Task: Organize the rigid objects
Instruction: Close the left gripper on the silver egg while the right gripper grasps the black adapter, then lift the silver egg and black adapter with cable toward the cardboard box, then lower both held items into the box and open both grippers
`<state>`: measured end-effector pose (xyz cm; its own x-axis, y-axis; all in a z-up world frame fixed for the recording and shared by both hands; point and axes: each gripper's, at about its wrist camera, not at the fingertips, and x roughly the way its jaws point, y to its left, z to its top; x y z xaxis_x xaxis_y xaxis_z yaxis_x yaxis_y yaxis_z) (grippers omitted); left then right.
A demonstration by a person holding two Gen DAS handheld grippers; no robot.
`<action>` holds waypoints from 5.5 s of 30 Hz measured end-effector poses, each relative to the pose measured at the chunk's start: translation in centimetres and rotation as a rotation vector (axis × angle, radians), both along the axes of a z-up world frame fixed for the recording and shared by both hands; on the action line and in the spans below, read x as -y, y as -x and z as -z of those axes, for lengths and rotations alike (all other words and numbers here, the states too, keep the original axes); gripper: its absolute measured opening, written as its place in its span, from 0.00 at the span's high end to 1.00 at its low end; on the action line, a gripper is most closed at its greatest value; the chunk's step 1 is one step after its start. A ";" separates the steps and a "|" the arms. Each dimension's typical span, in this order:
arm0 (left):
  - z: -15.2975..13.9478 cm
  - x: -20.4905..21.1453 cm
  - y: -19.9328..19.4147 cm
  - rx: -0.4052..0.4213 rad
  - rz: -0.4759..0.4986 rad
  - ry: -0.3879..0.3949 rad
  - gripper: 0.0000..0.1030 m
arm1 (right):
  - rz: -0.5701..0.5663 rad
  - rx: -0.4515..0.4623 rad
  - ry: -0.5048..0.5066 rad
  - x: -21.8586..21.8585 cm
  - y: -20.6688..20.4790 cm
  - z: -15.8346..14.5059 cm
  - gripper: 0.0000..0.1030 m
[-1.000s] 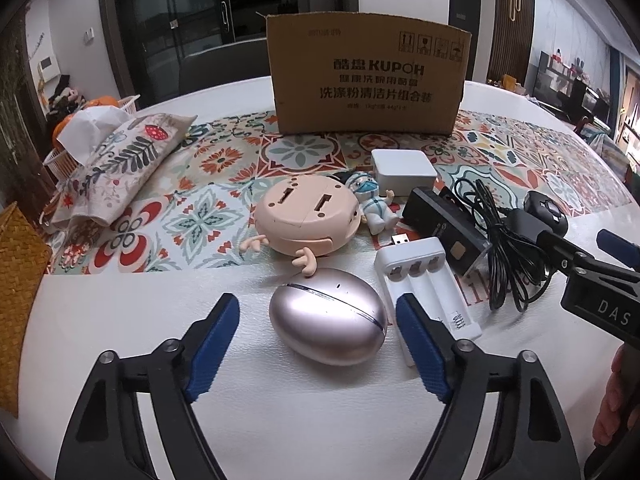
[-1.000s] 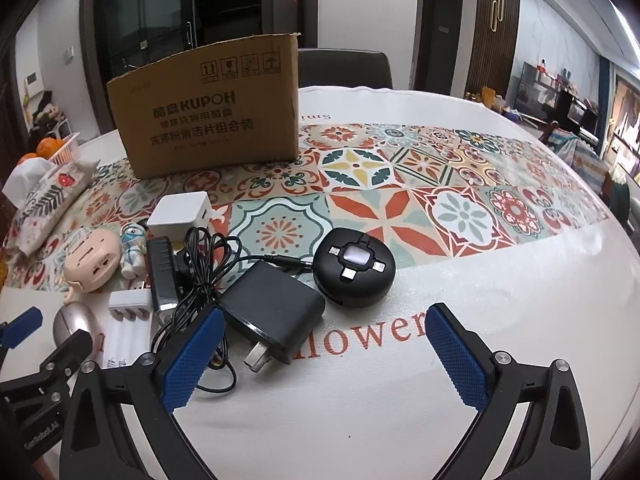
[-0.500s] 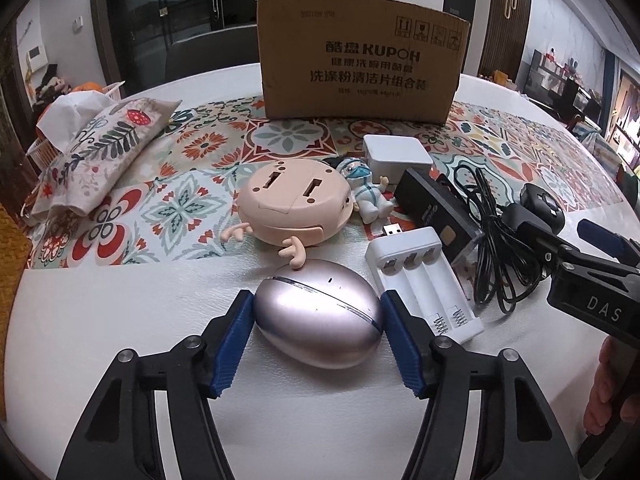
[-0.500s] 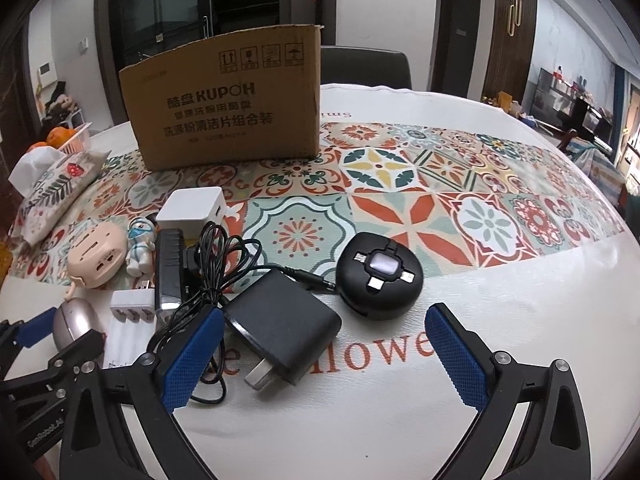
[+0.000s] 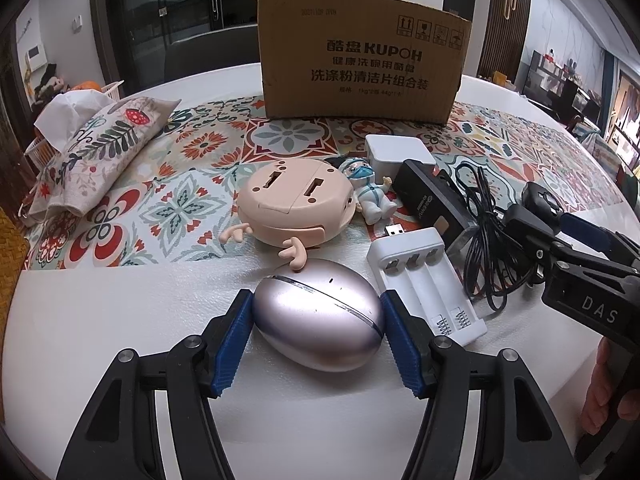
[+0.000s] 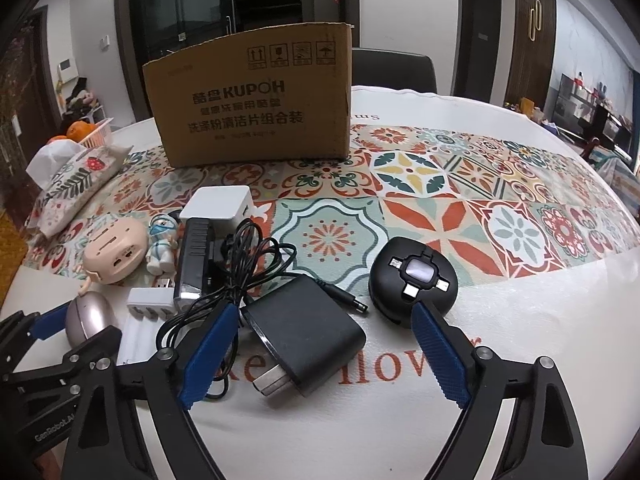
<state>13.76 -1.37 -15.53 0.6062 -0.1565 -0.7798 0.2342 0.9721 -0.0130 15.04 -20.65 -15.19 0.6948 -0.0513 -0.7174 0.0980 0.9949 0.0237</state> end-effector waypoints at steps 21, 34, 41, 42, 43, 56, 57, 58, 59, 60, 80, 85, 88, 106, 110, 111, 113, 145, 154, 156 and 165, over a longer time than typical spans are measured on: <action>-1.0 0.0 1.1 0.044 0.005 0.002 0.39 | -0.081 0.012 -0.041 -0.9 0.7 -0.4 0.51; -2.7 0.2 2.4 0.094 0.015 -0.001 0.39 | -0.087 0.036 -0.030 -1.0 2.5 -1.8 0.57; -2.5 0.5 3.0 0.090 0.024 -0.002 0.39 | -0.099 -0.020 -0.080 -0.6 2.6 -0.6 0.57; -2.4 0.4 3.0 0.085 0.022 0.001 0.39 | -0.100 -0.024 -0.078 -0.7 2.6 -0.5 0.57; -2.4 0.3 3.0 0.083 0.020 0.004 0.39 | -0.101 -0.025 -0.073 -0.8 2.6 -0.6 0.57; -1.7 -0.6 2.6 0.047 -0.012 0.036 0.39 | -0.123 -0.112 -0.001 -1.6 0.4 -0.5 0.54; -1.8 -0.7 2.5 0.047 -0.012 0.037 0.39 | -0.123 -0.119 0.000 -1.6 0.1 -0.4 0.54; -1.8 -0.7 2.5 0.047 -0.013 0.037 0.39 | -0.123 -0.123 0.000 -1.6 0.0 -0.4 0.53; -1.7 -0.7 2.5 0.045 -0.013 0.038 0.39 | -0.128 -0.124 0.004 -1.7 -0.2 -0.4 0.53; -1.7 -0.7 2.4 0.044 -0.015 0.038 0.39 | -0.132 -0.124 0.009 -1.8 -0.3 -0.4 0.53; -5.1 -0.1 2.7 0.140 -0.001 0.062 0.39 | -0.094 0.061 0.012 -1.4 2.8 -3.9 0.55; -7.2 0.0 2.0 0.191 0.006 0.086 0.39 | -0.093 0.140 0.010 -1.4 2.9 -6.2 0.55; -8.6 0.1 1.3 0.224 0.011 0.093 0.39 | -0.093 0.189 0.008 -1.5 2.7 -7.6 0.55; -16.6 0.8 -4.1 0.399 0.054 0.104 0.39 | -0.090 0.412 -0.018 -1.3 -0.9 -15.3 0.55; -18.0 1.2 -5.7 0.421 0.058 0.105 0.39 | -0.087 0.432 -0.026 -1.1 -2.5 -16.5 0.55; -18.4 1.2 -6.1 0.425 0.059 0.106 0.39 | -0.088 0.434 -0.030 -1.0 -3.0 -16.8 0.55; -19.0 1.4 -7.0 0.427 0.061 0.108 0.39 | -0.089 0.437 -0.038 -0.9 -3.8 -17.4 0.55; -19.5 4.4 -23.5 0.189 0.056 0.051 0.39 | -0.181 0.112 -0.099 1.4 -21.5 -17.5 0.55; -17.3 5.1 -25.9 0.056 0.049 0.058 0.39 | -0.206 0.003 -0.141 1.2 -24.8 -14.8 0.55; -17.1 5.4 -25.8 0.053 0.042 0.051 0.32 | -0.202 -0.007 -0.148 1.3 -25.0 -14.4 0.55; -17.8 5.5 -22.9 0.114 0.008 0.003 0.24 | -0.148 0.011 -0.120 1.5 -23.1 -14.6 0.52</action>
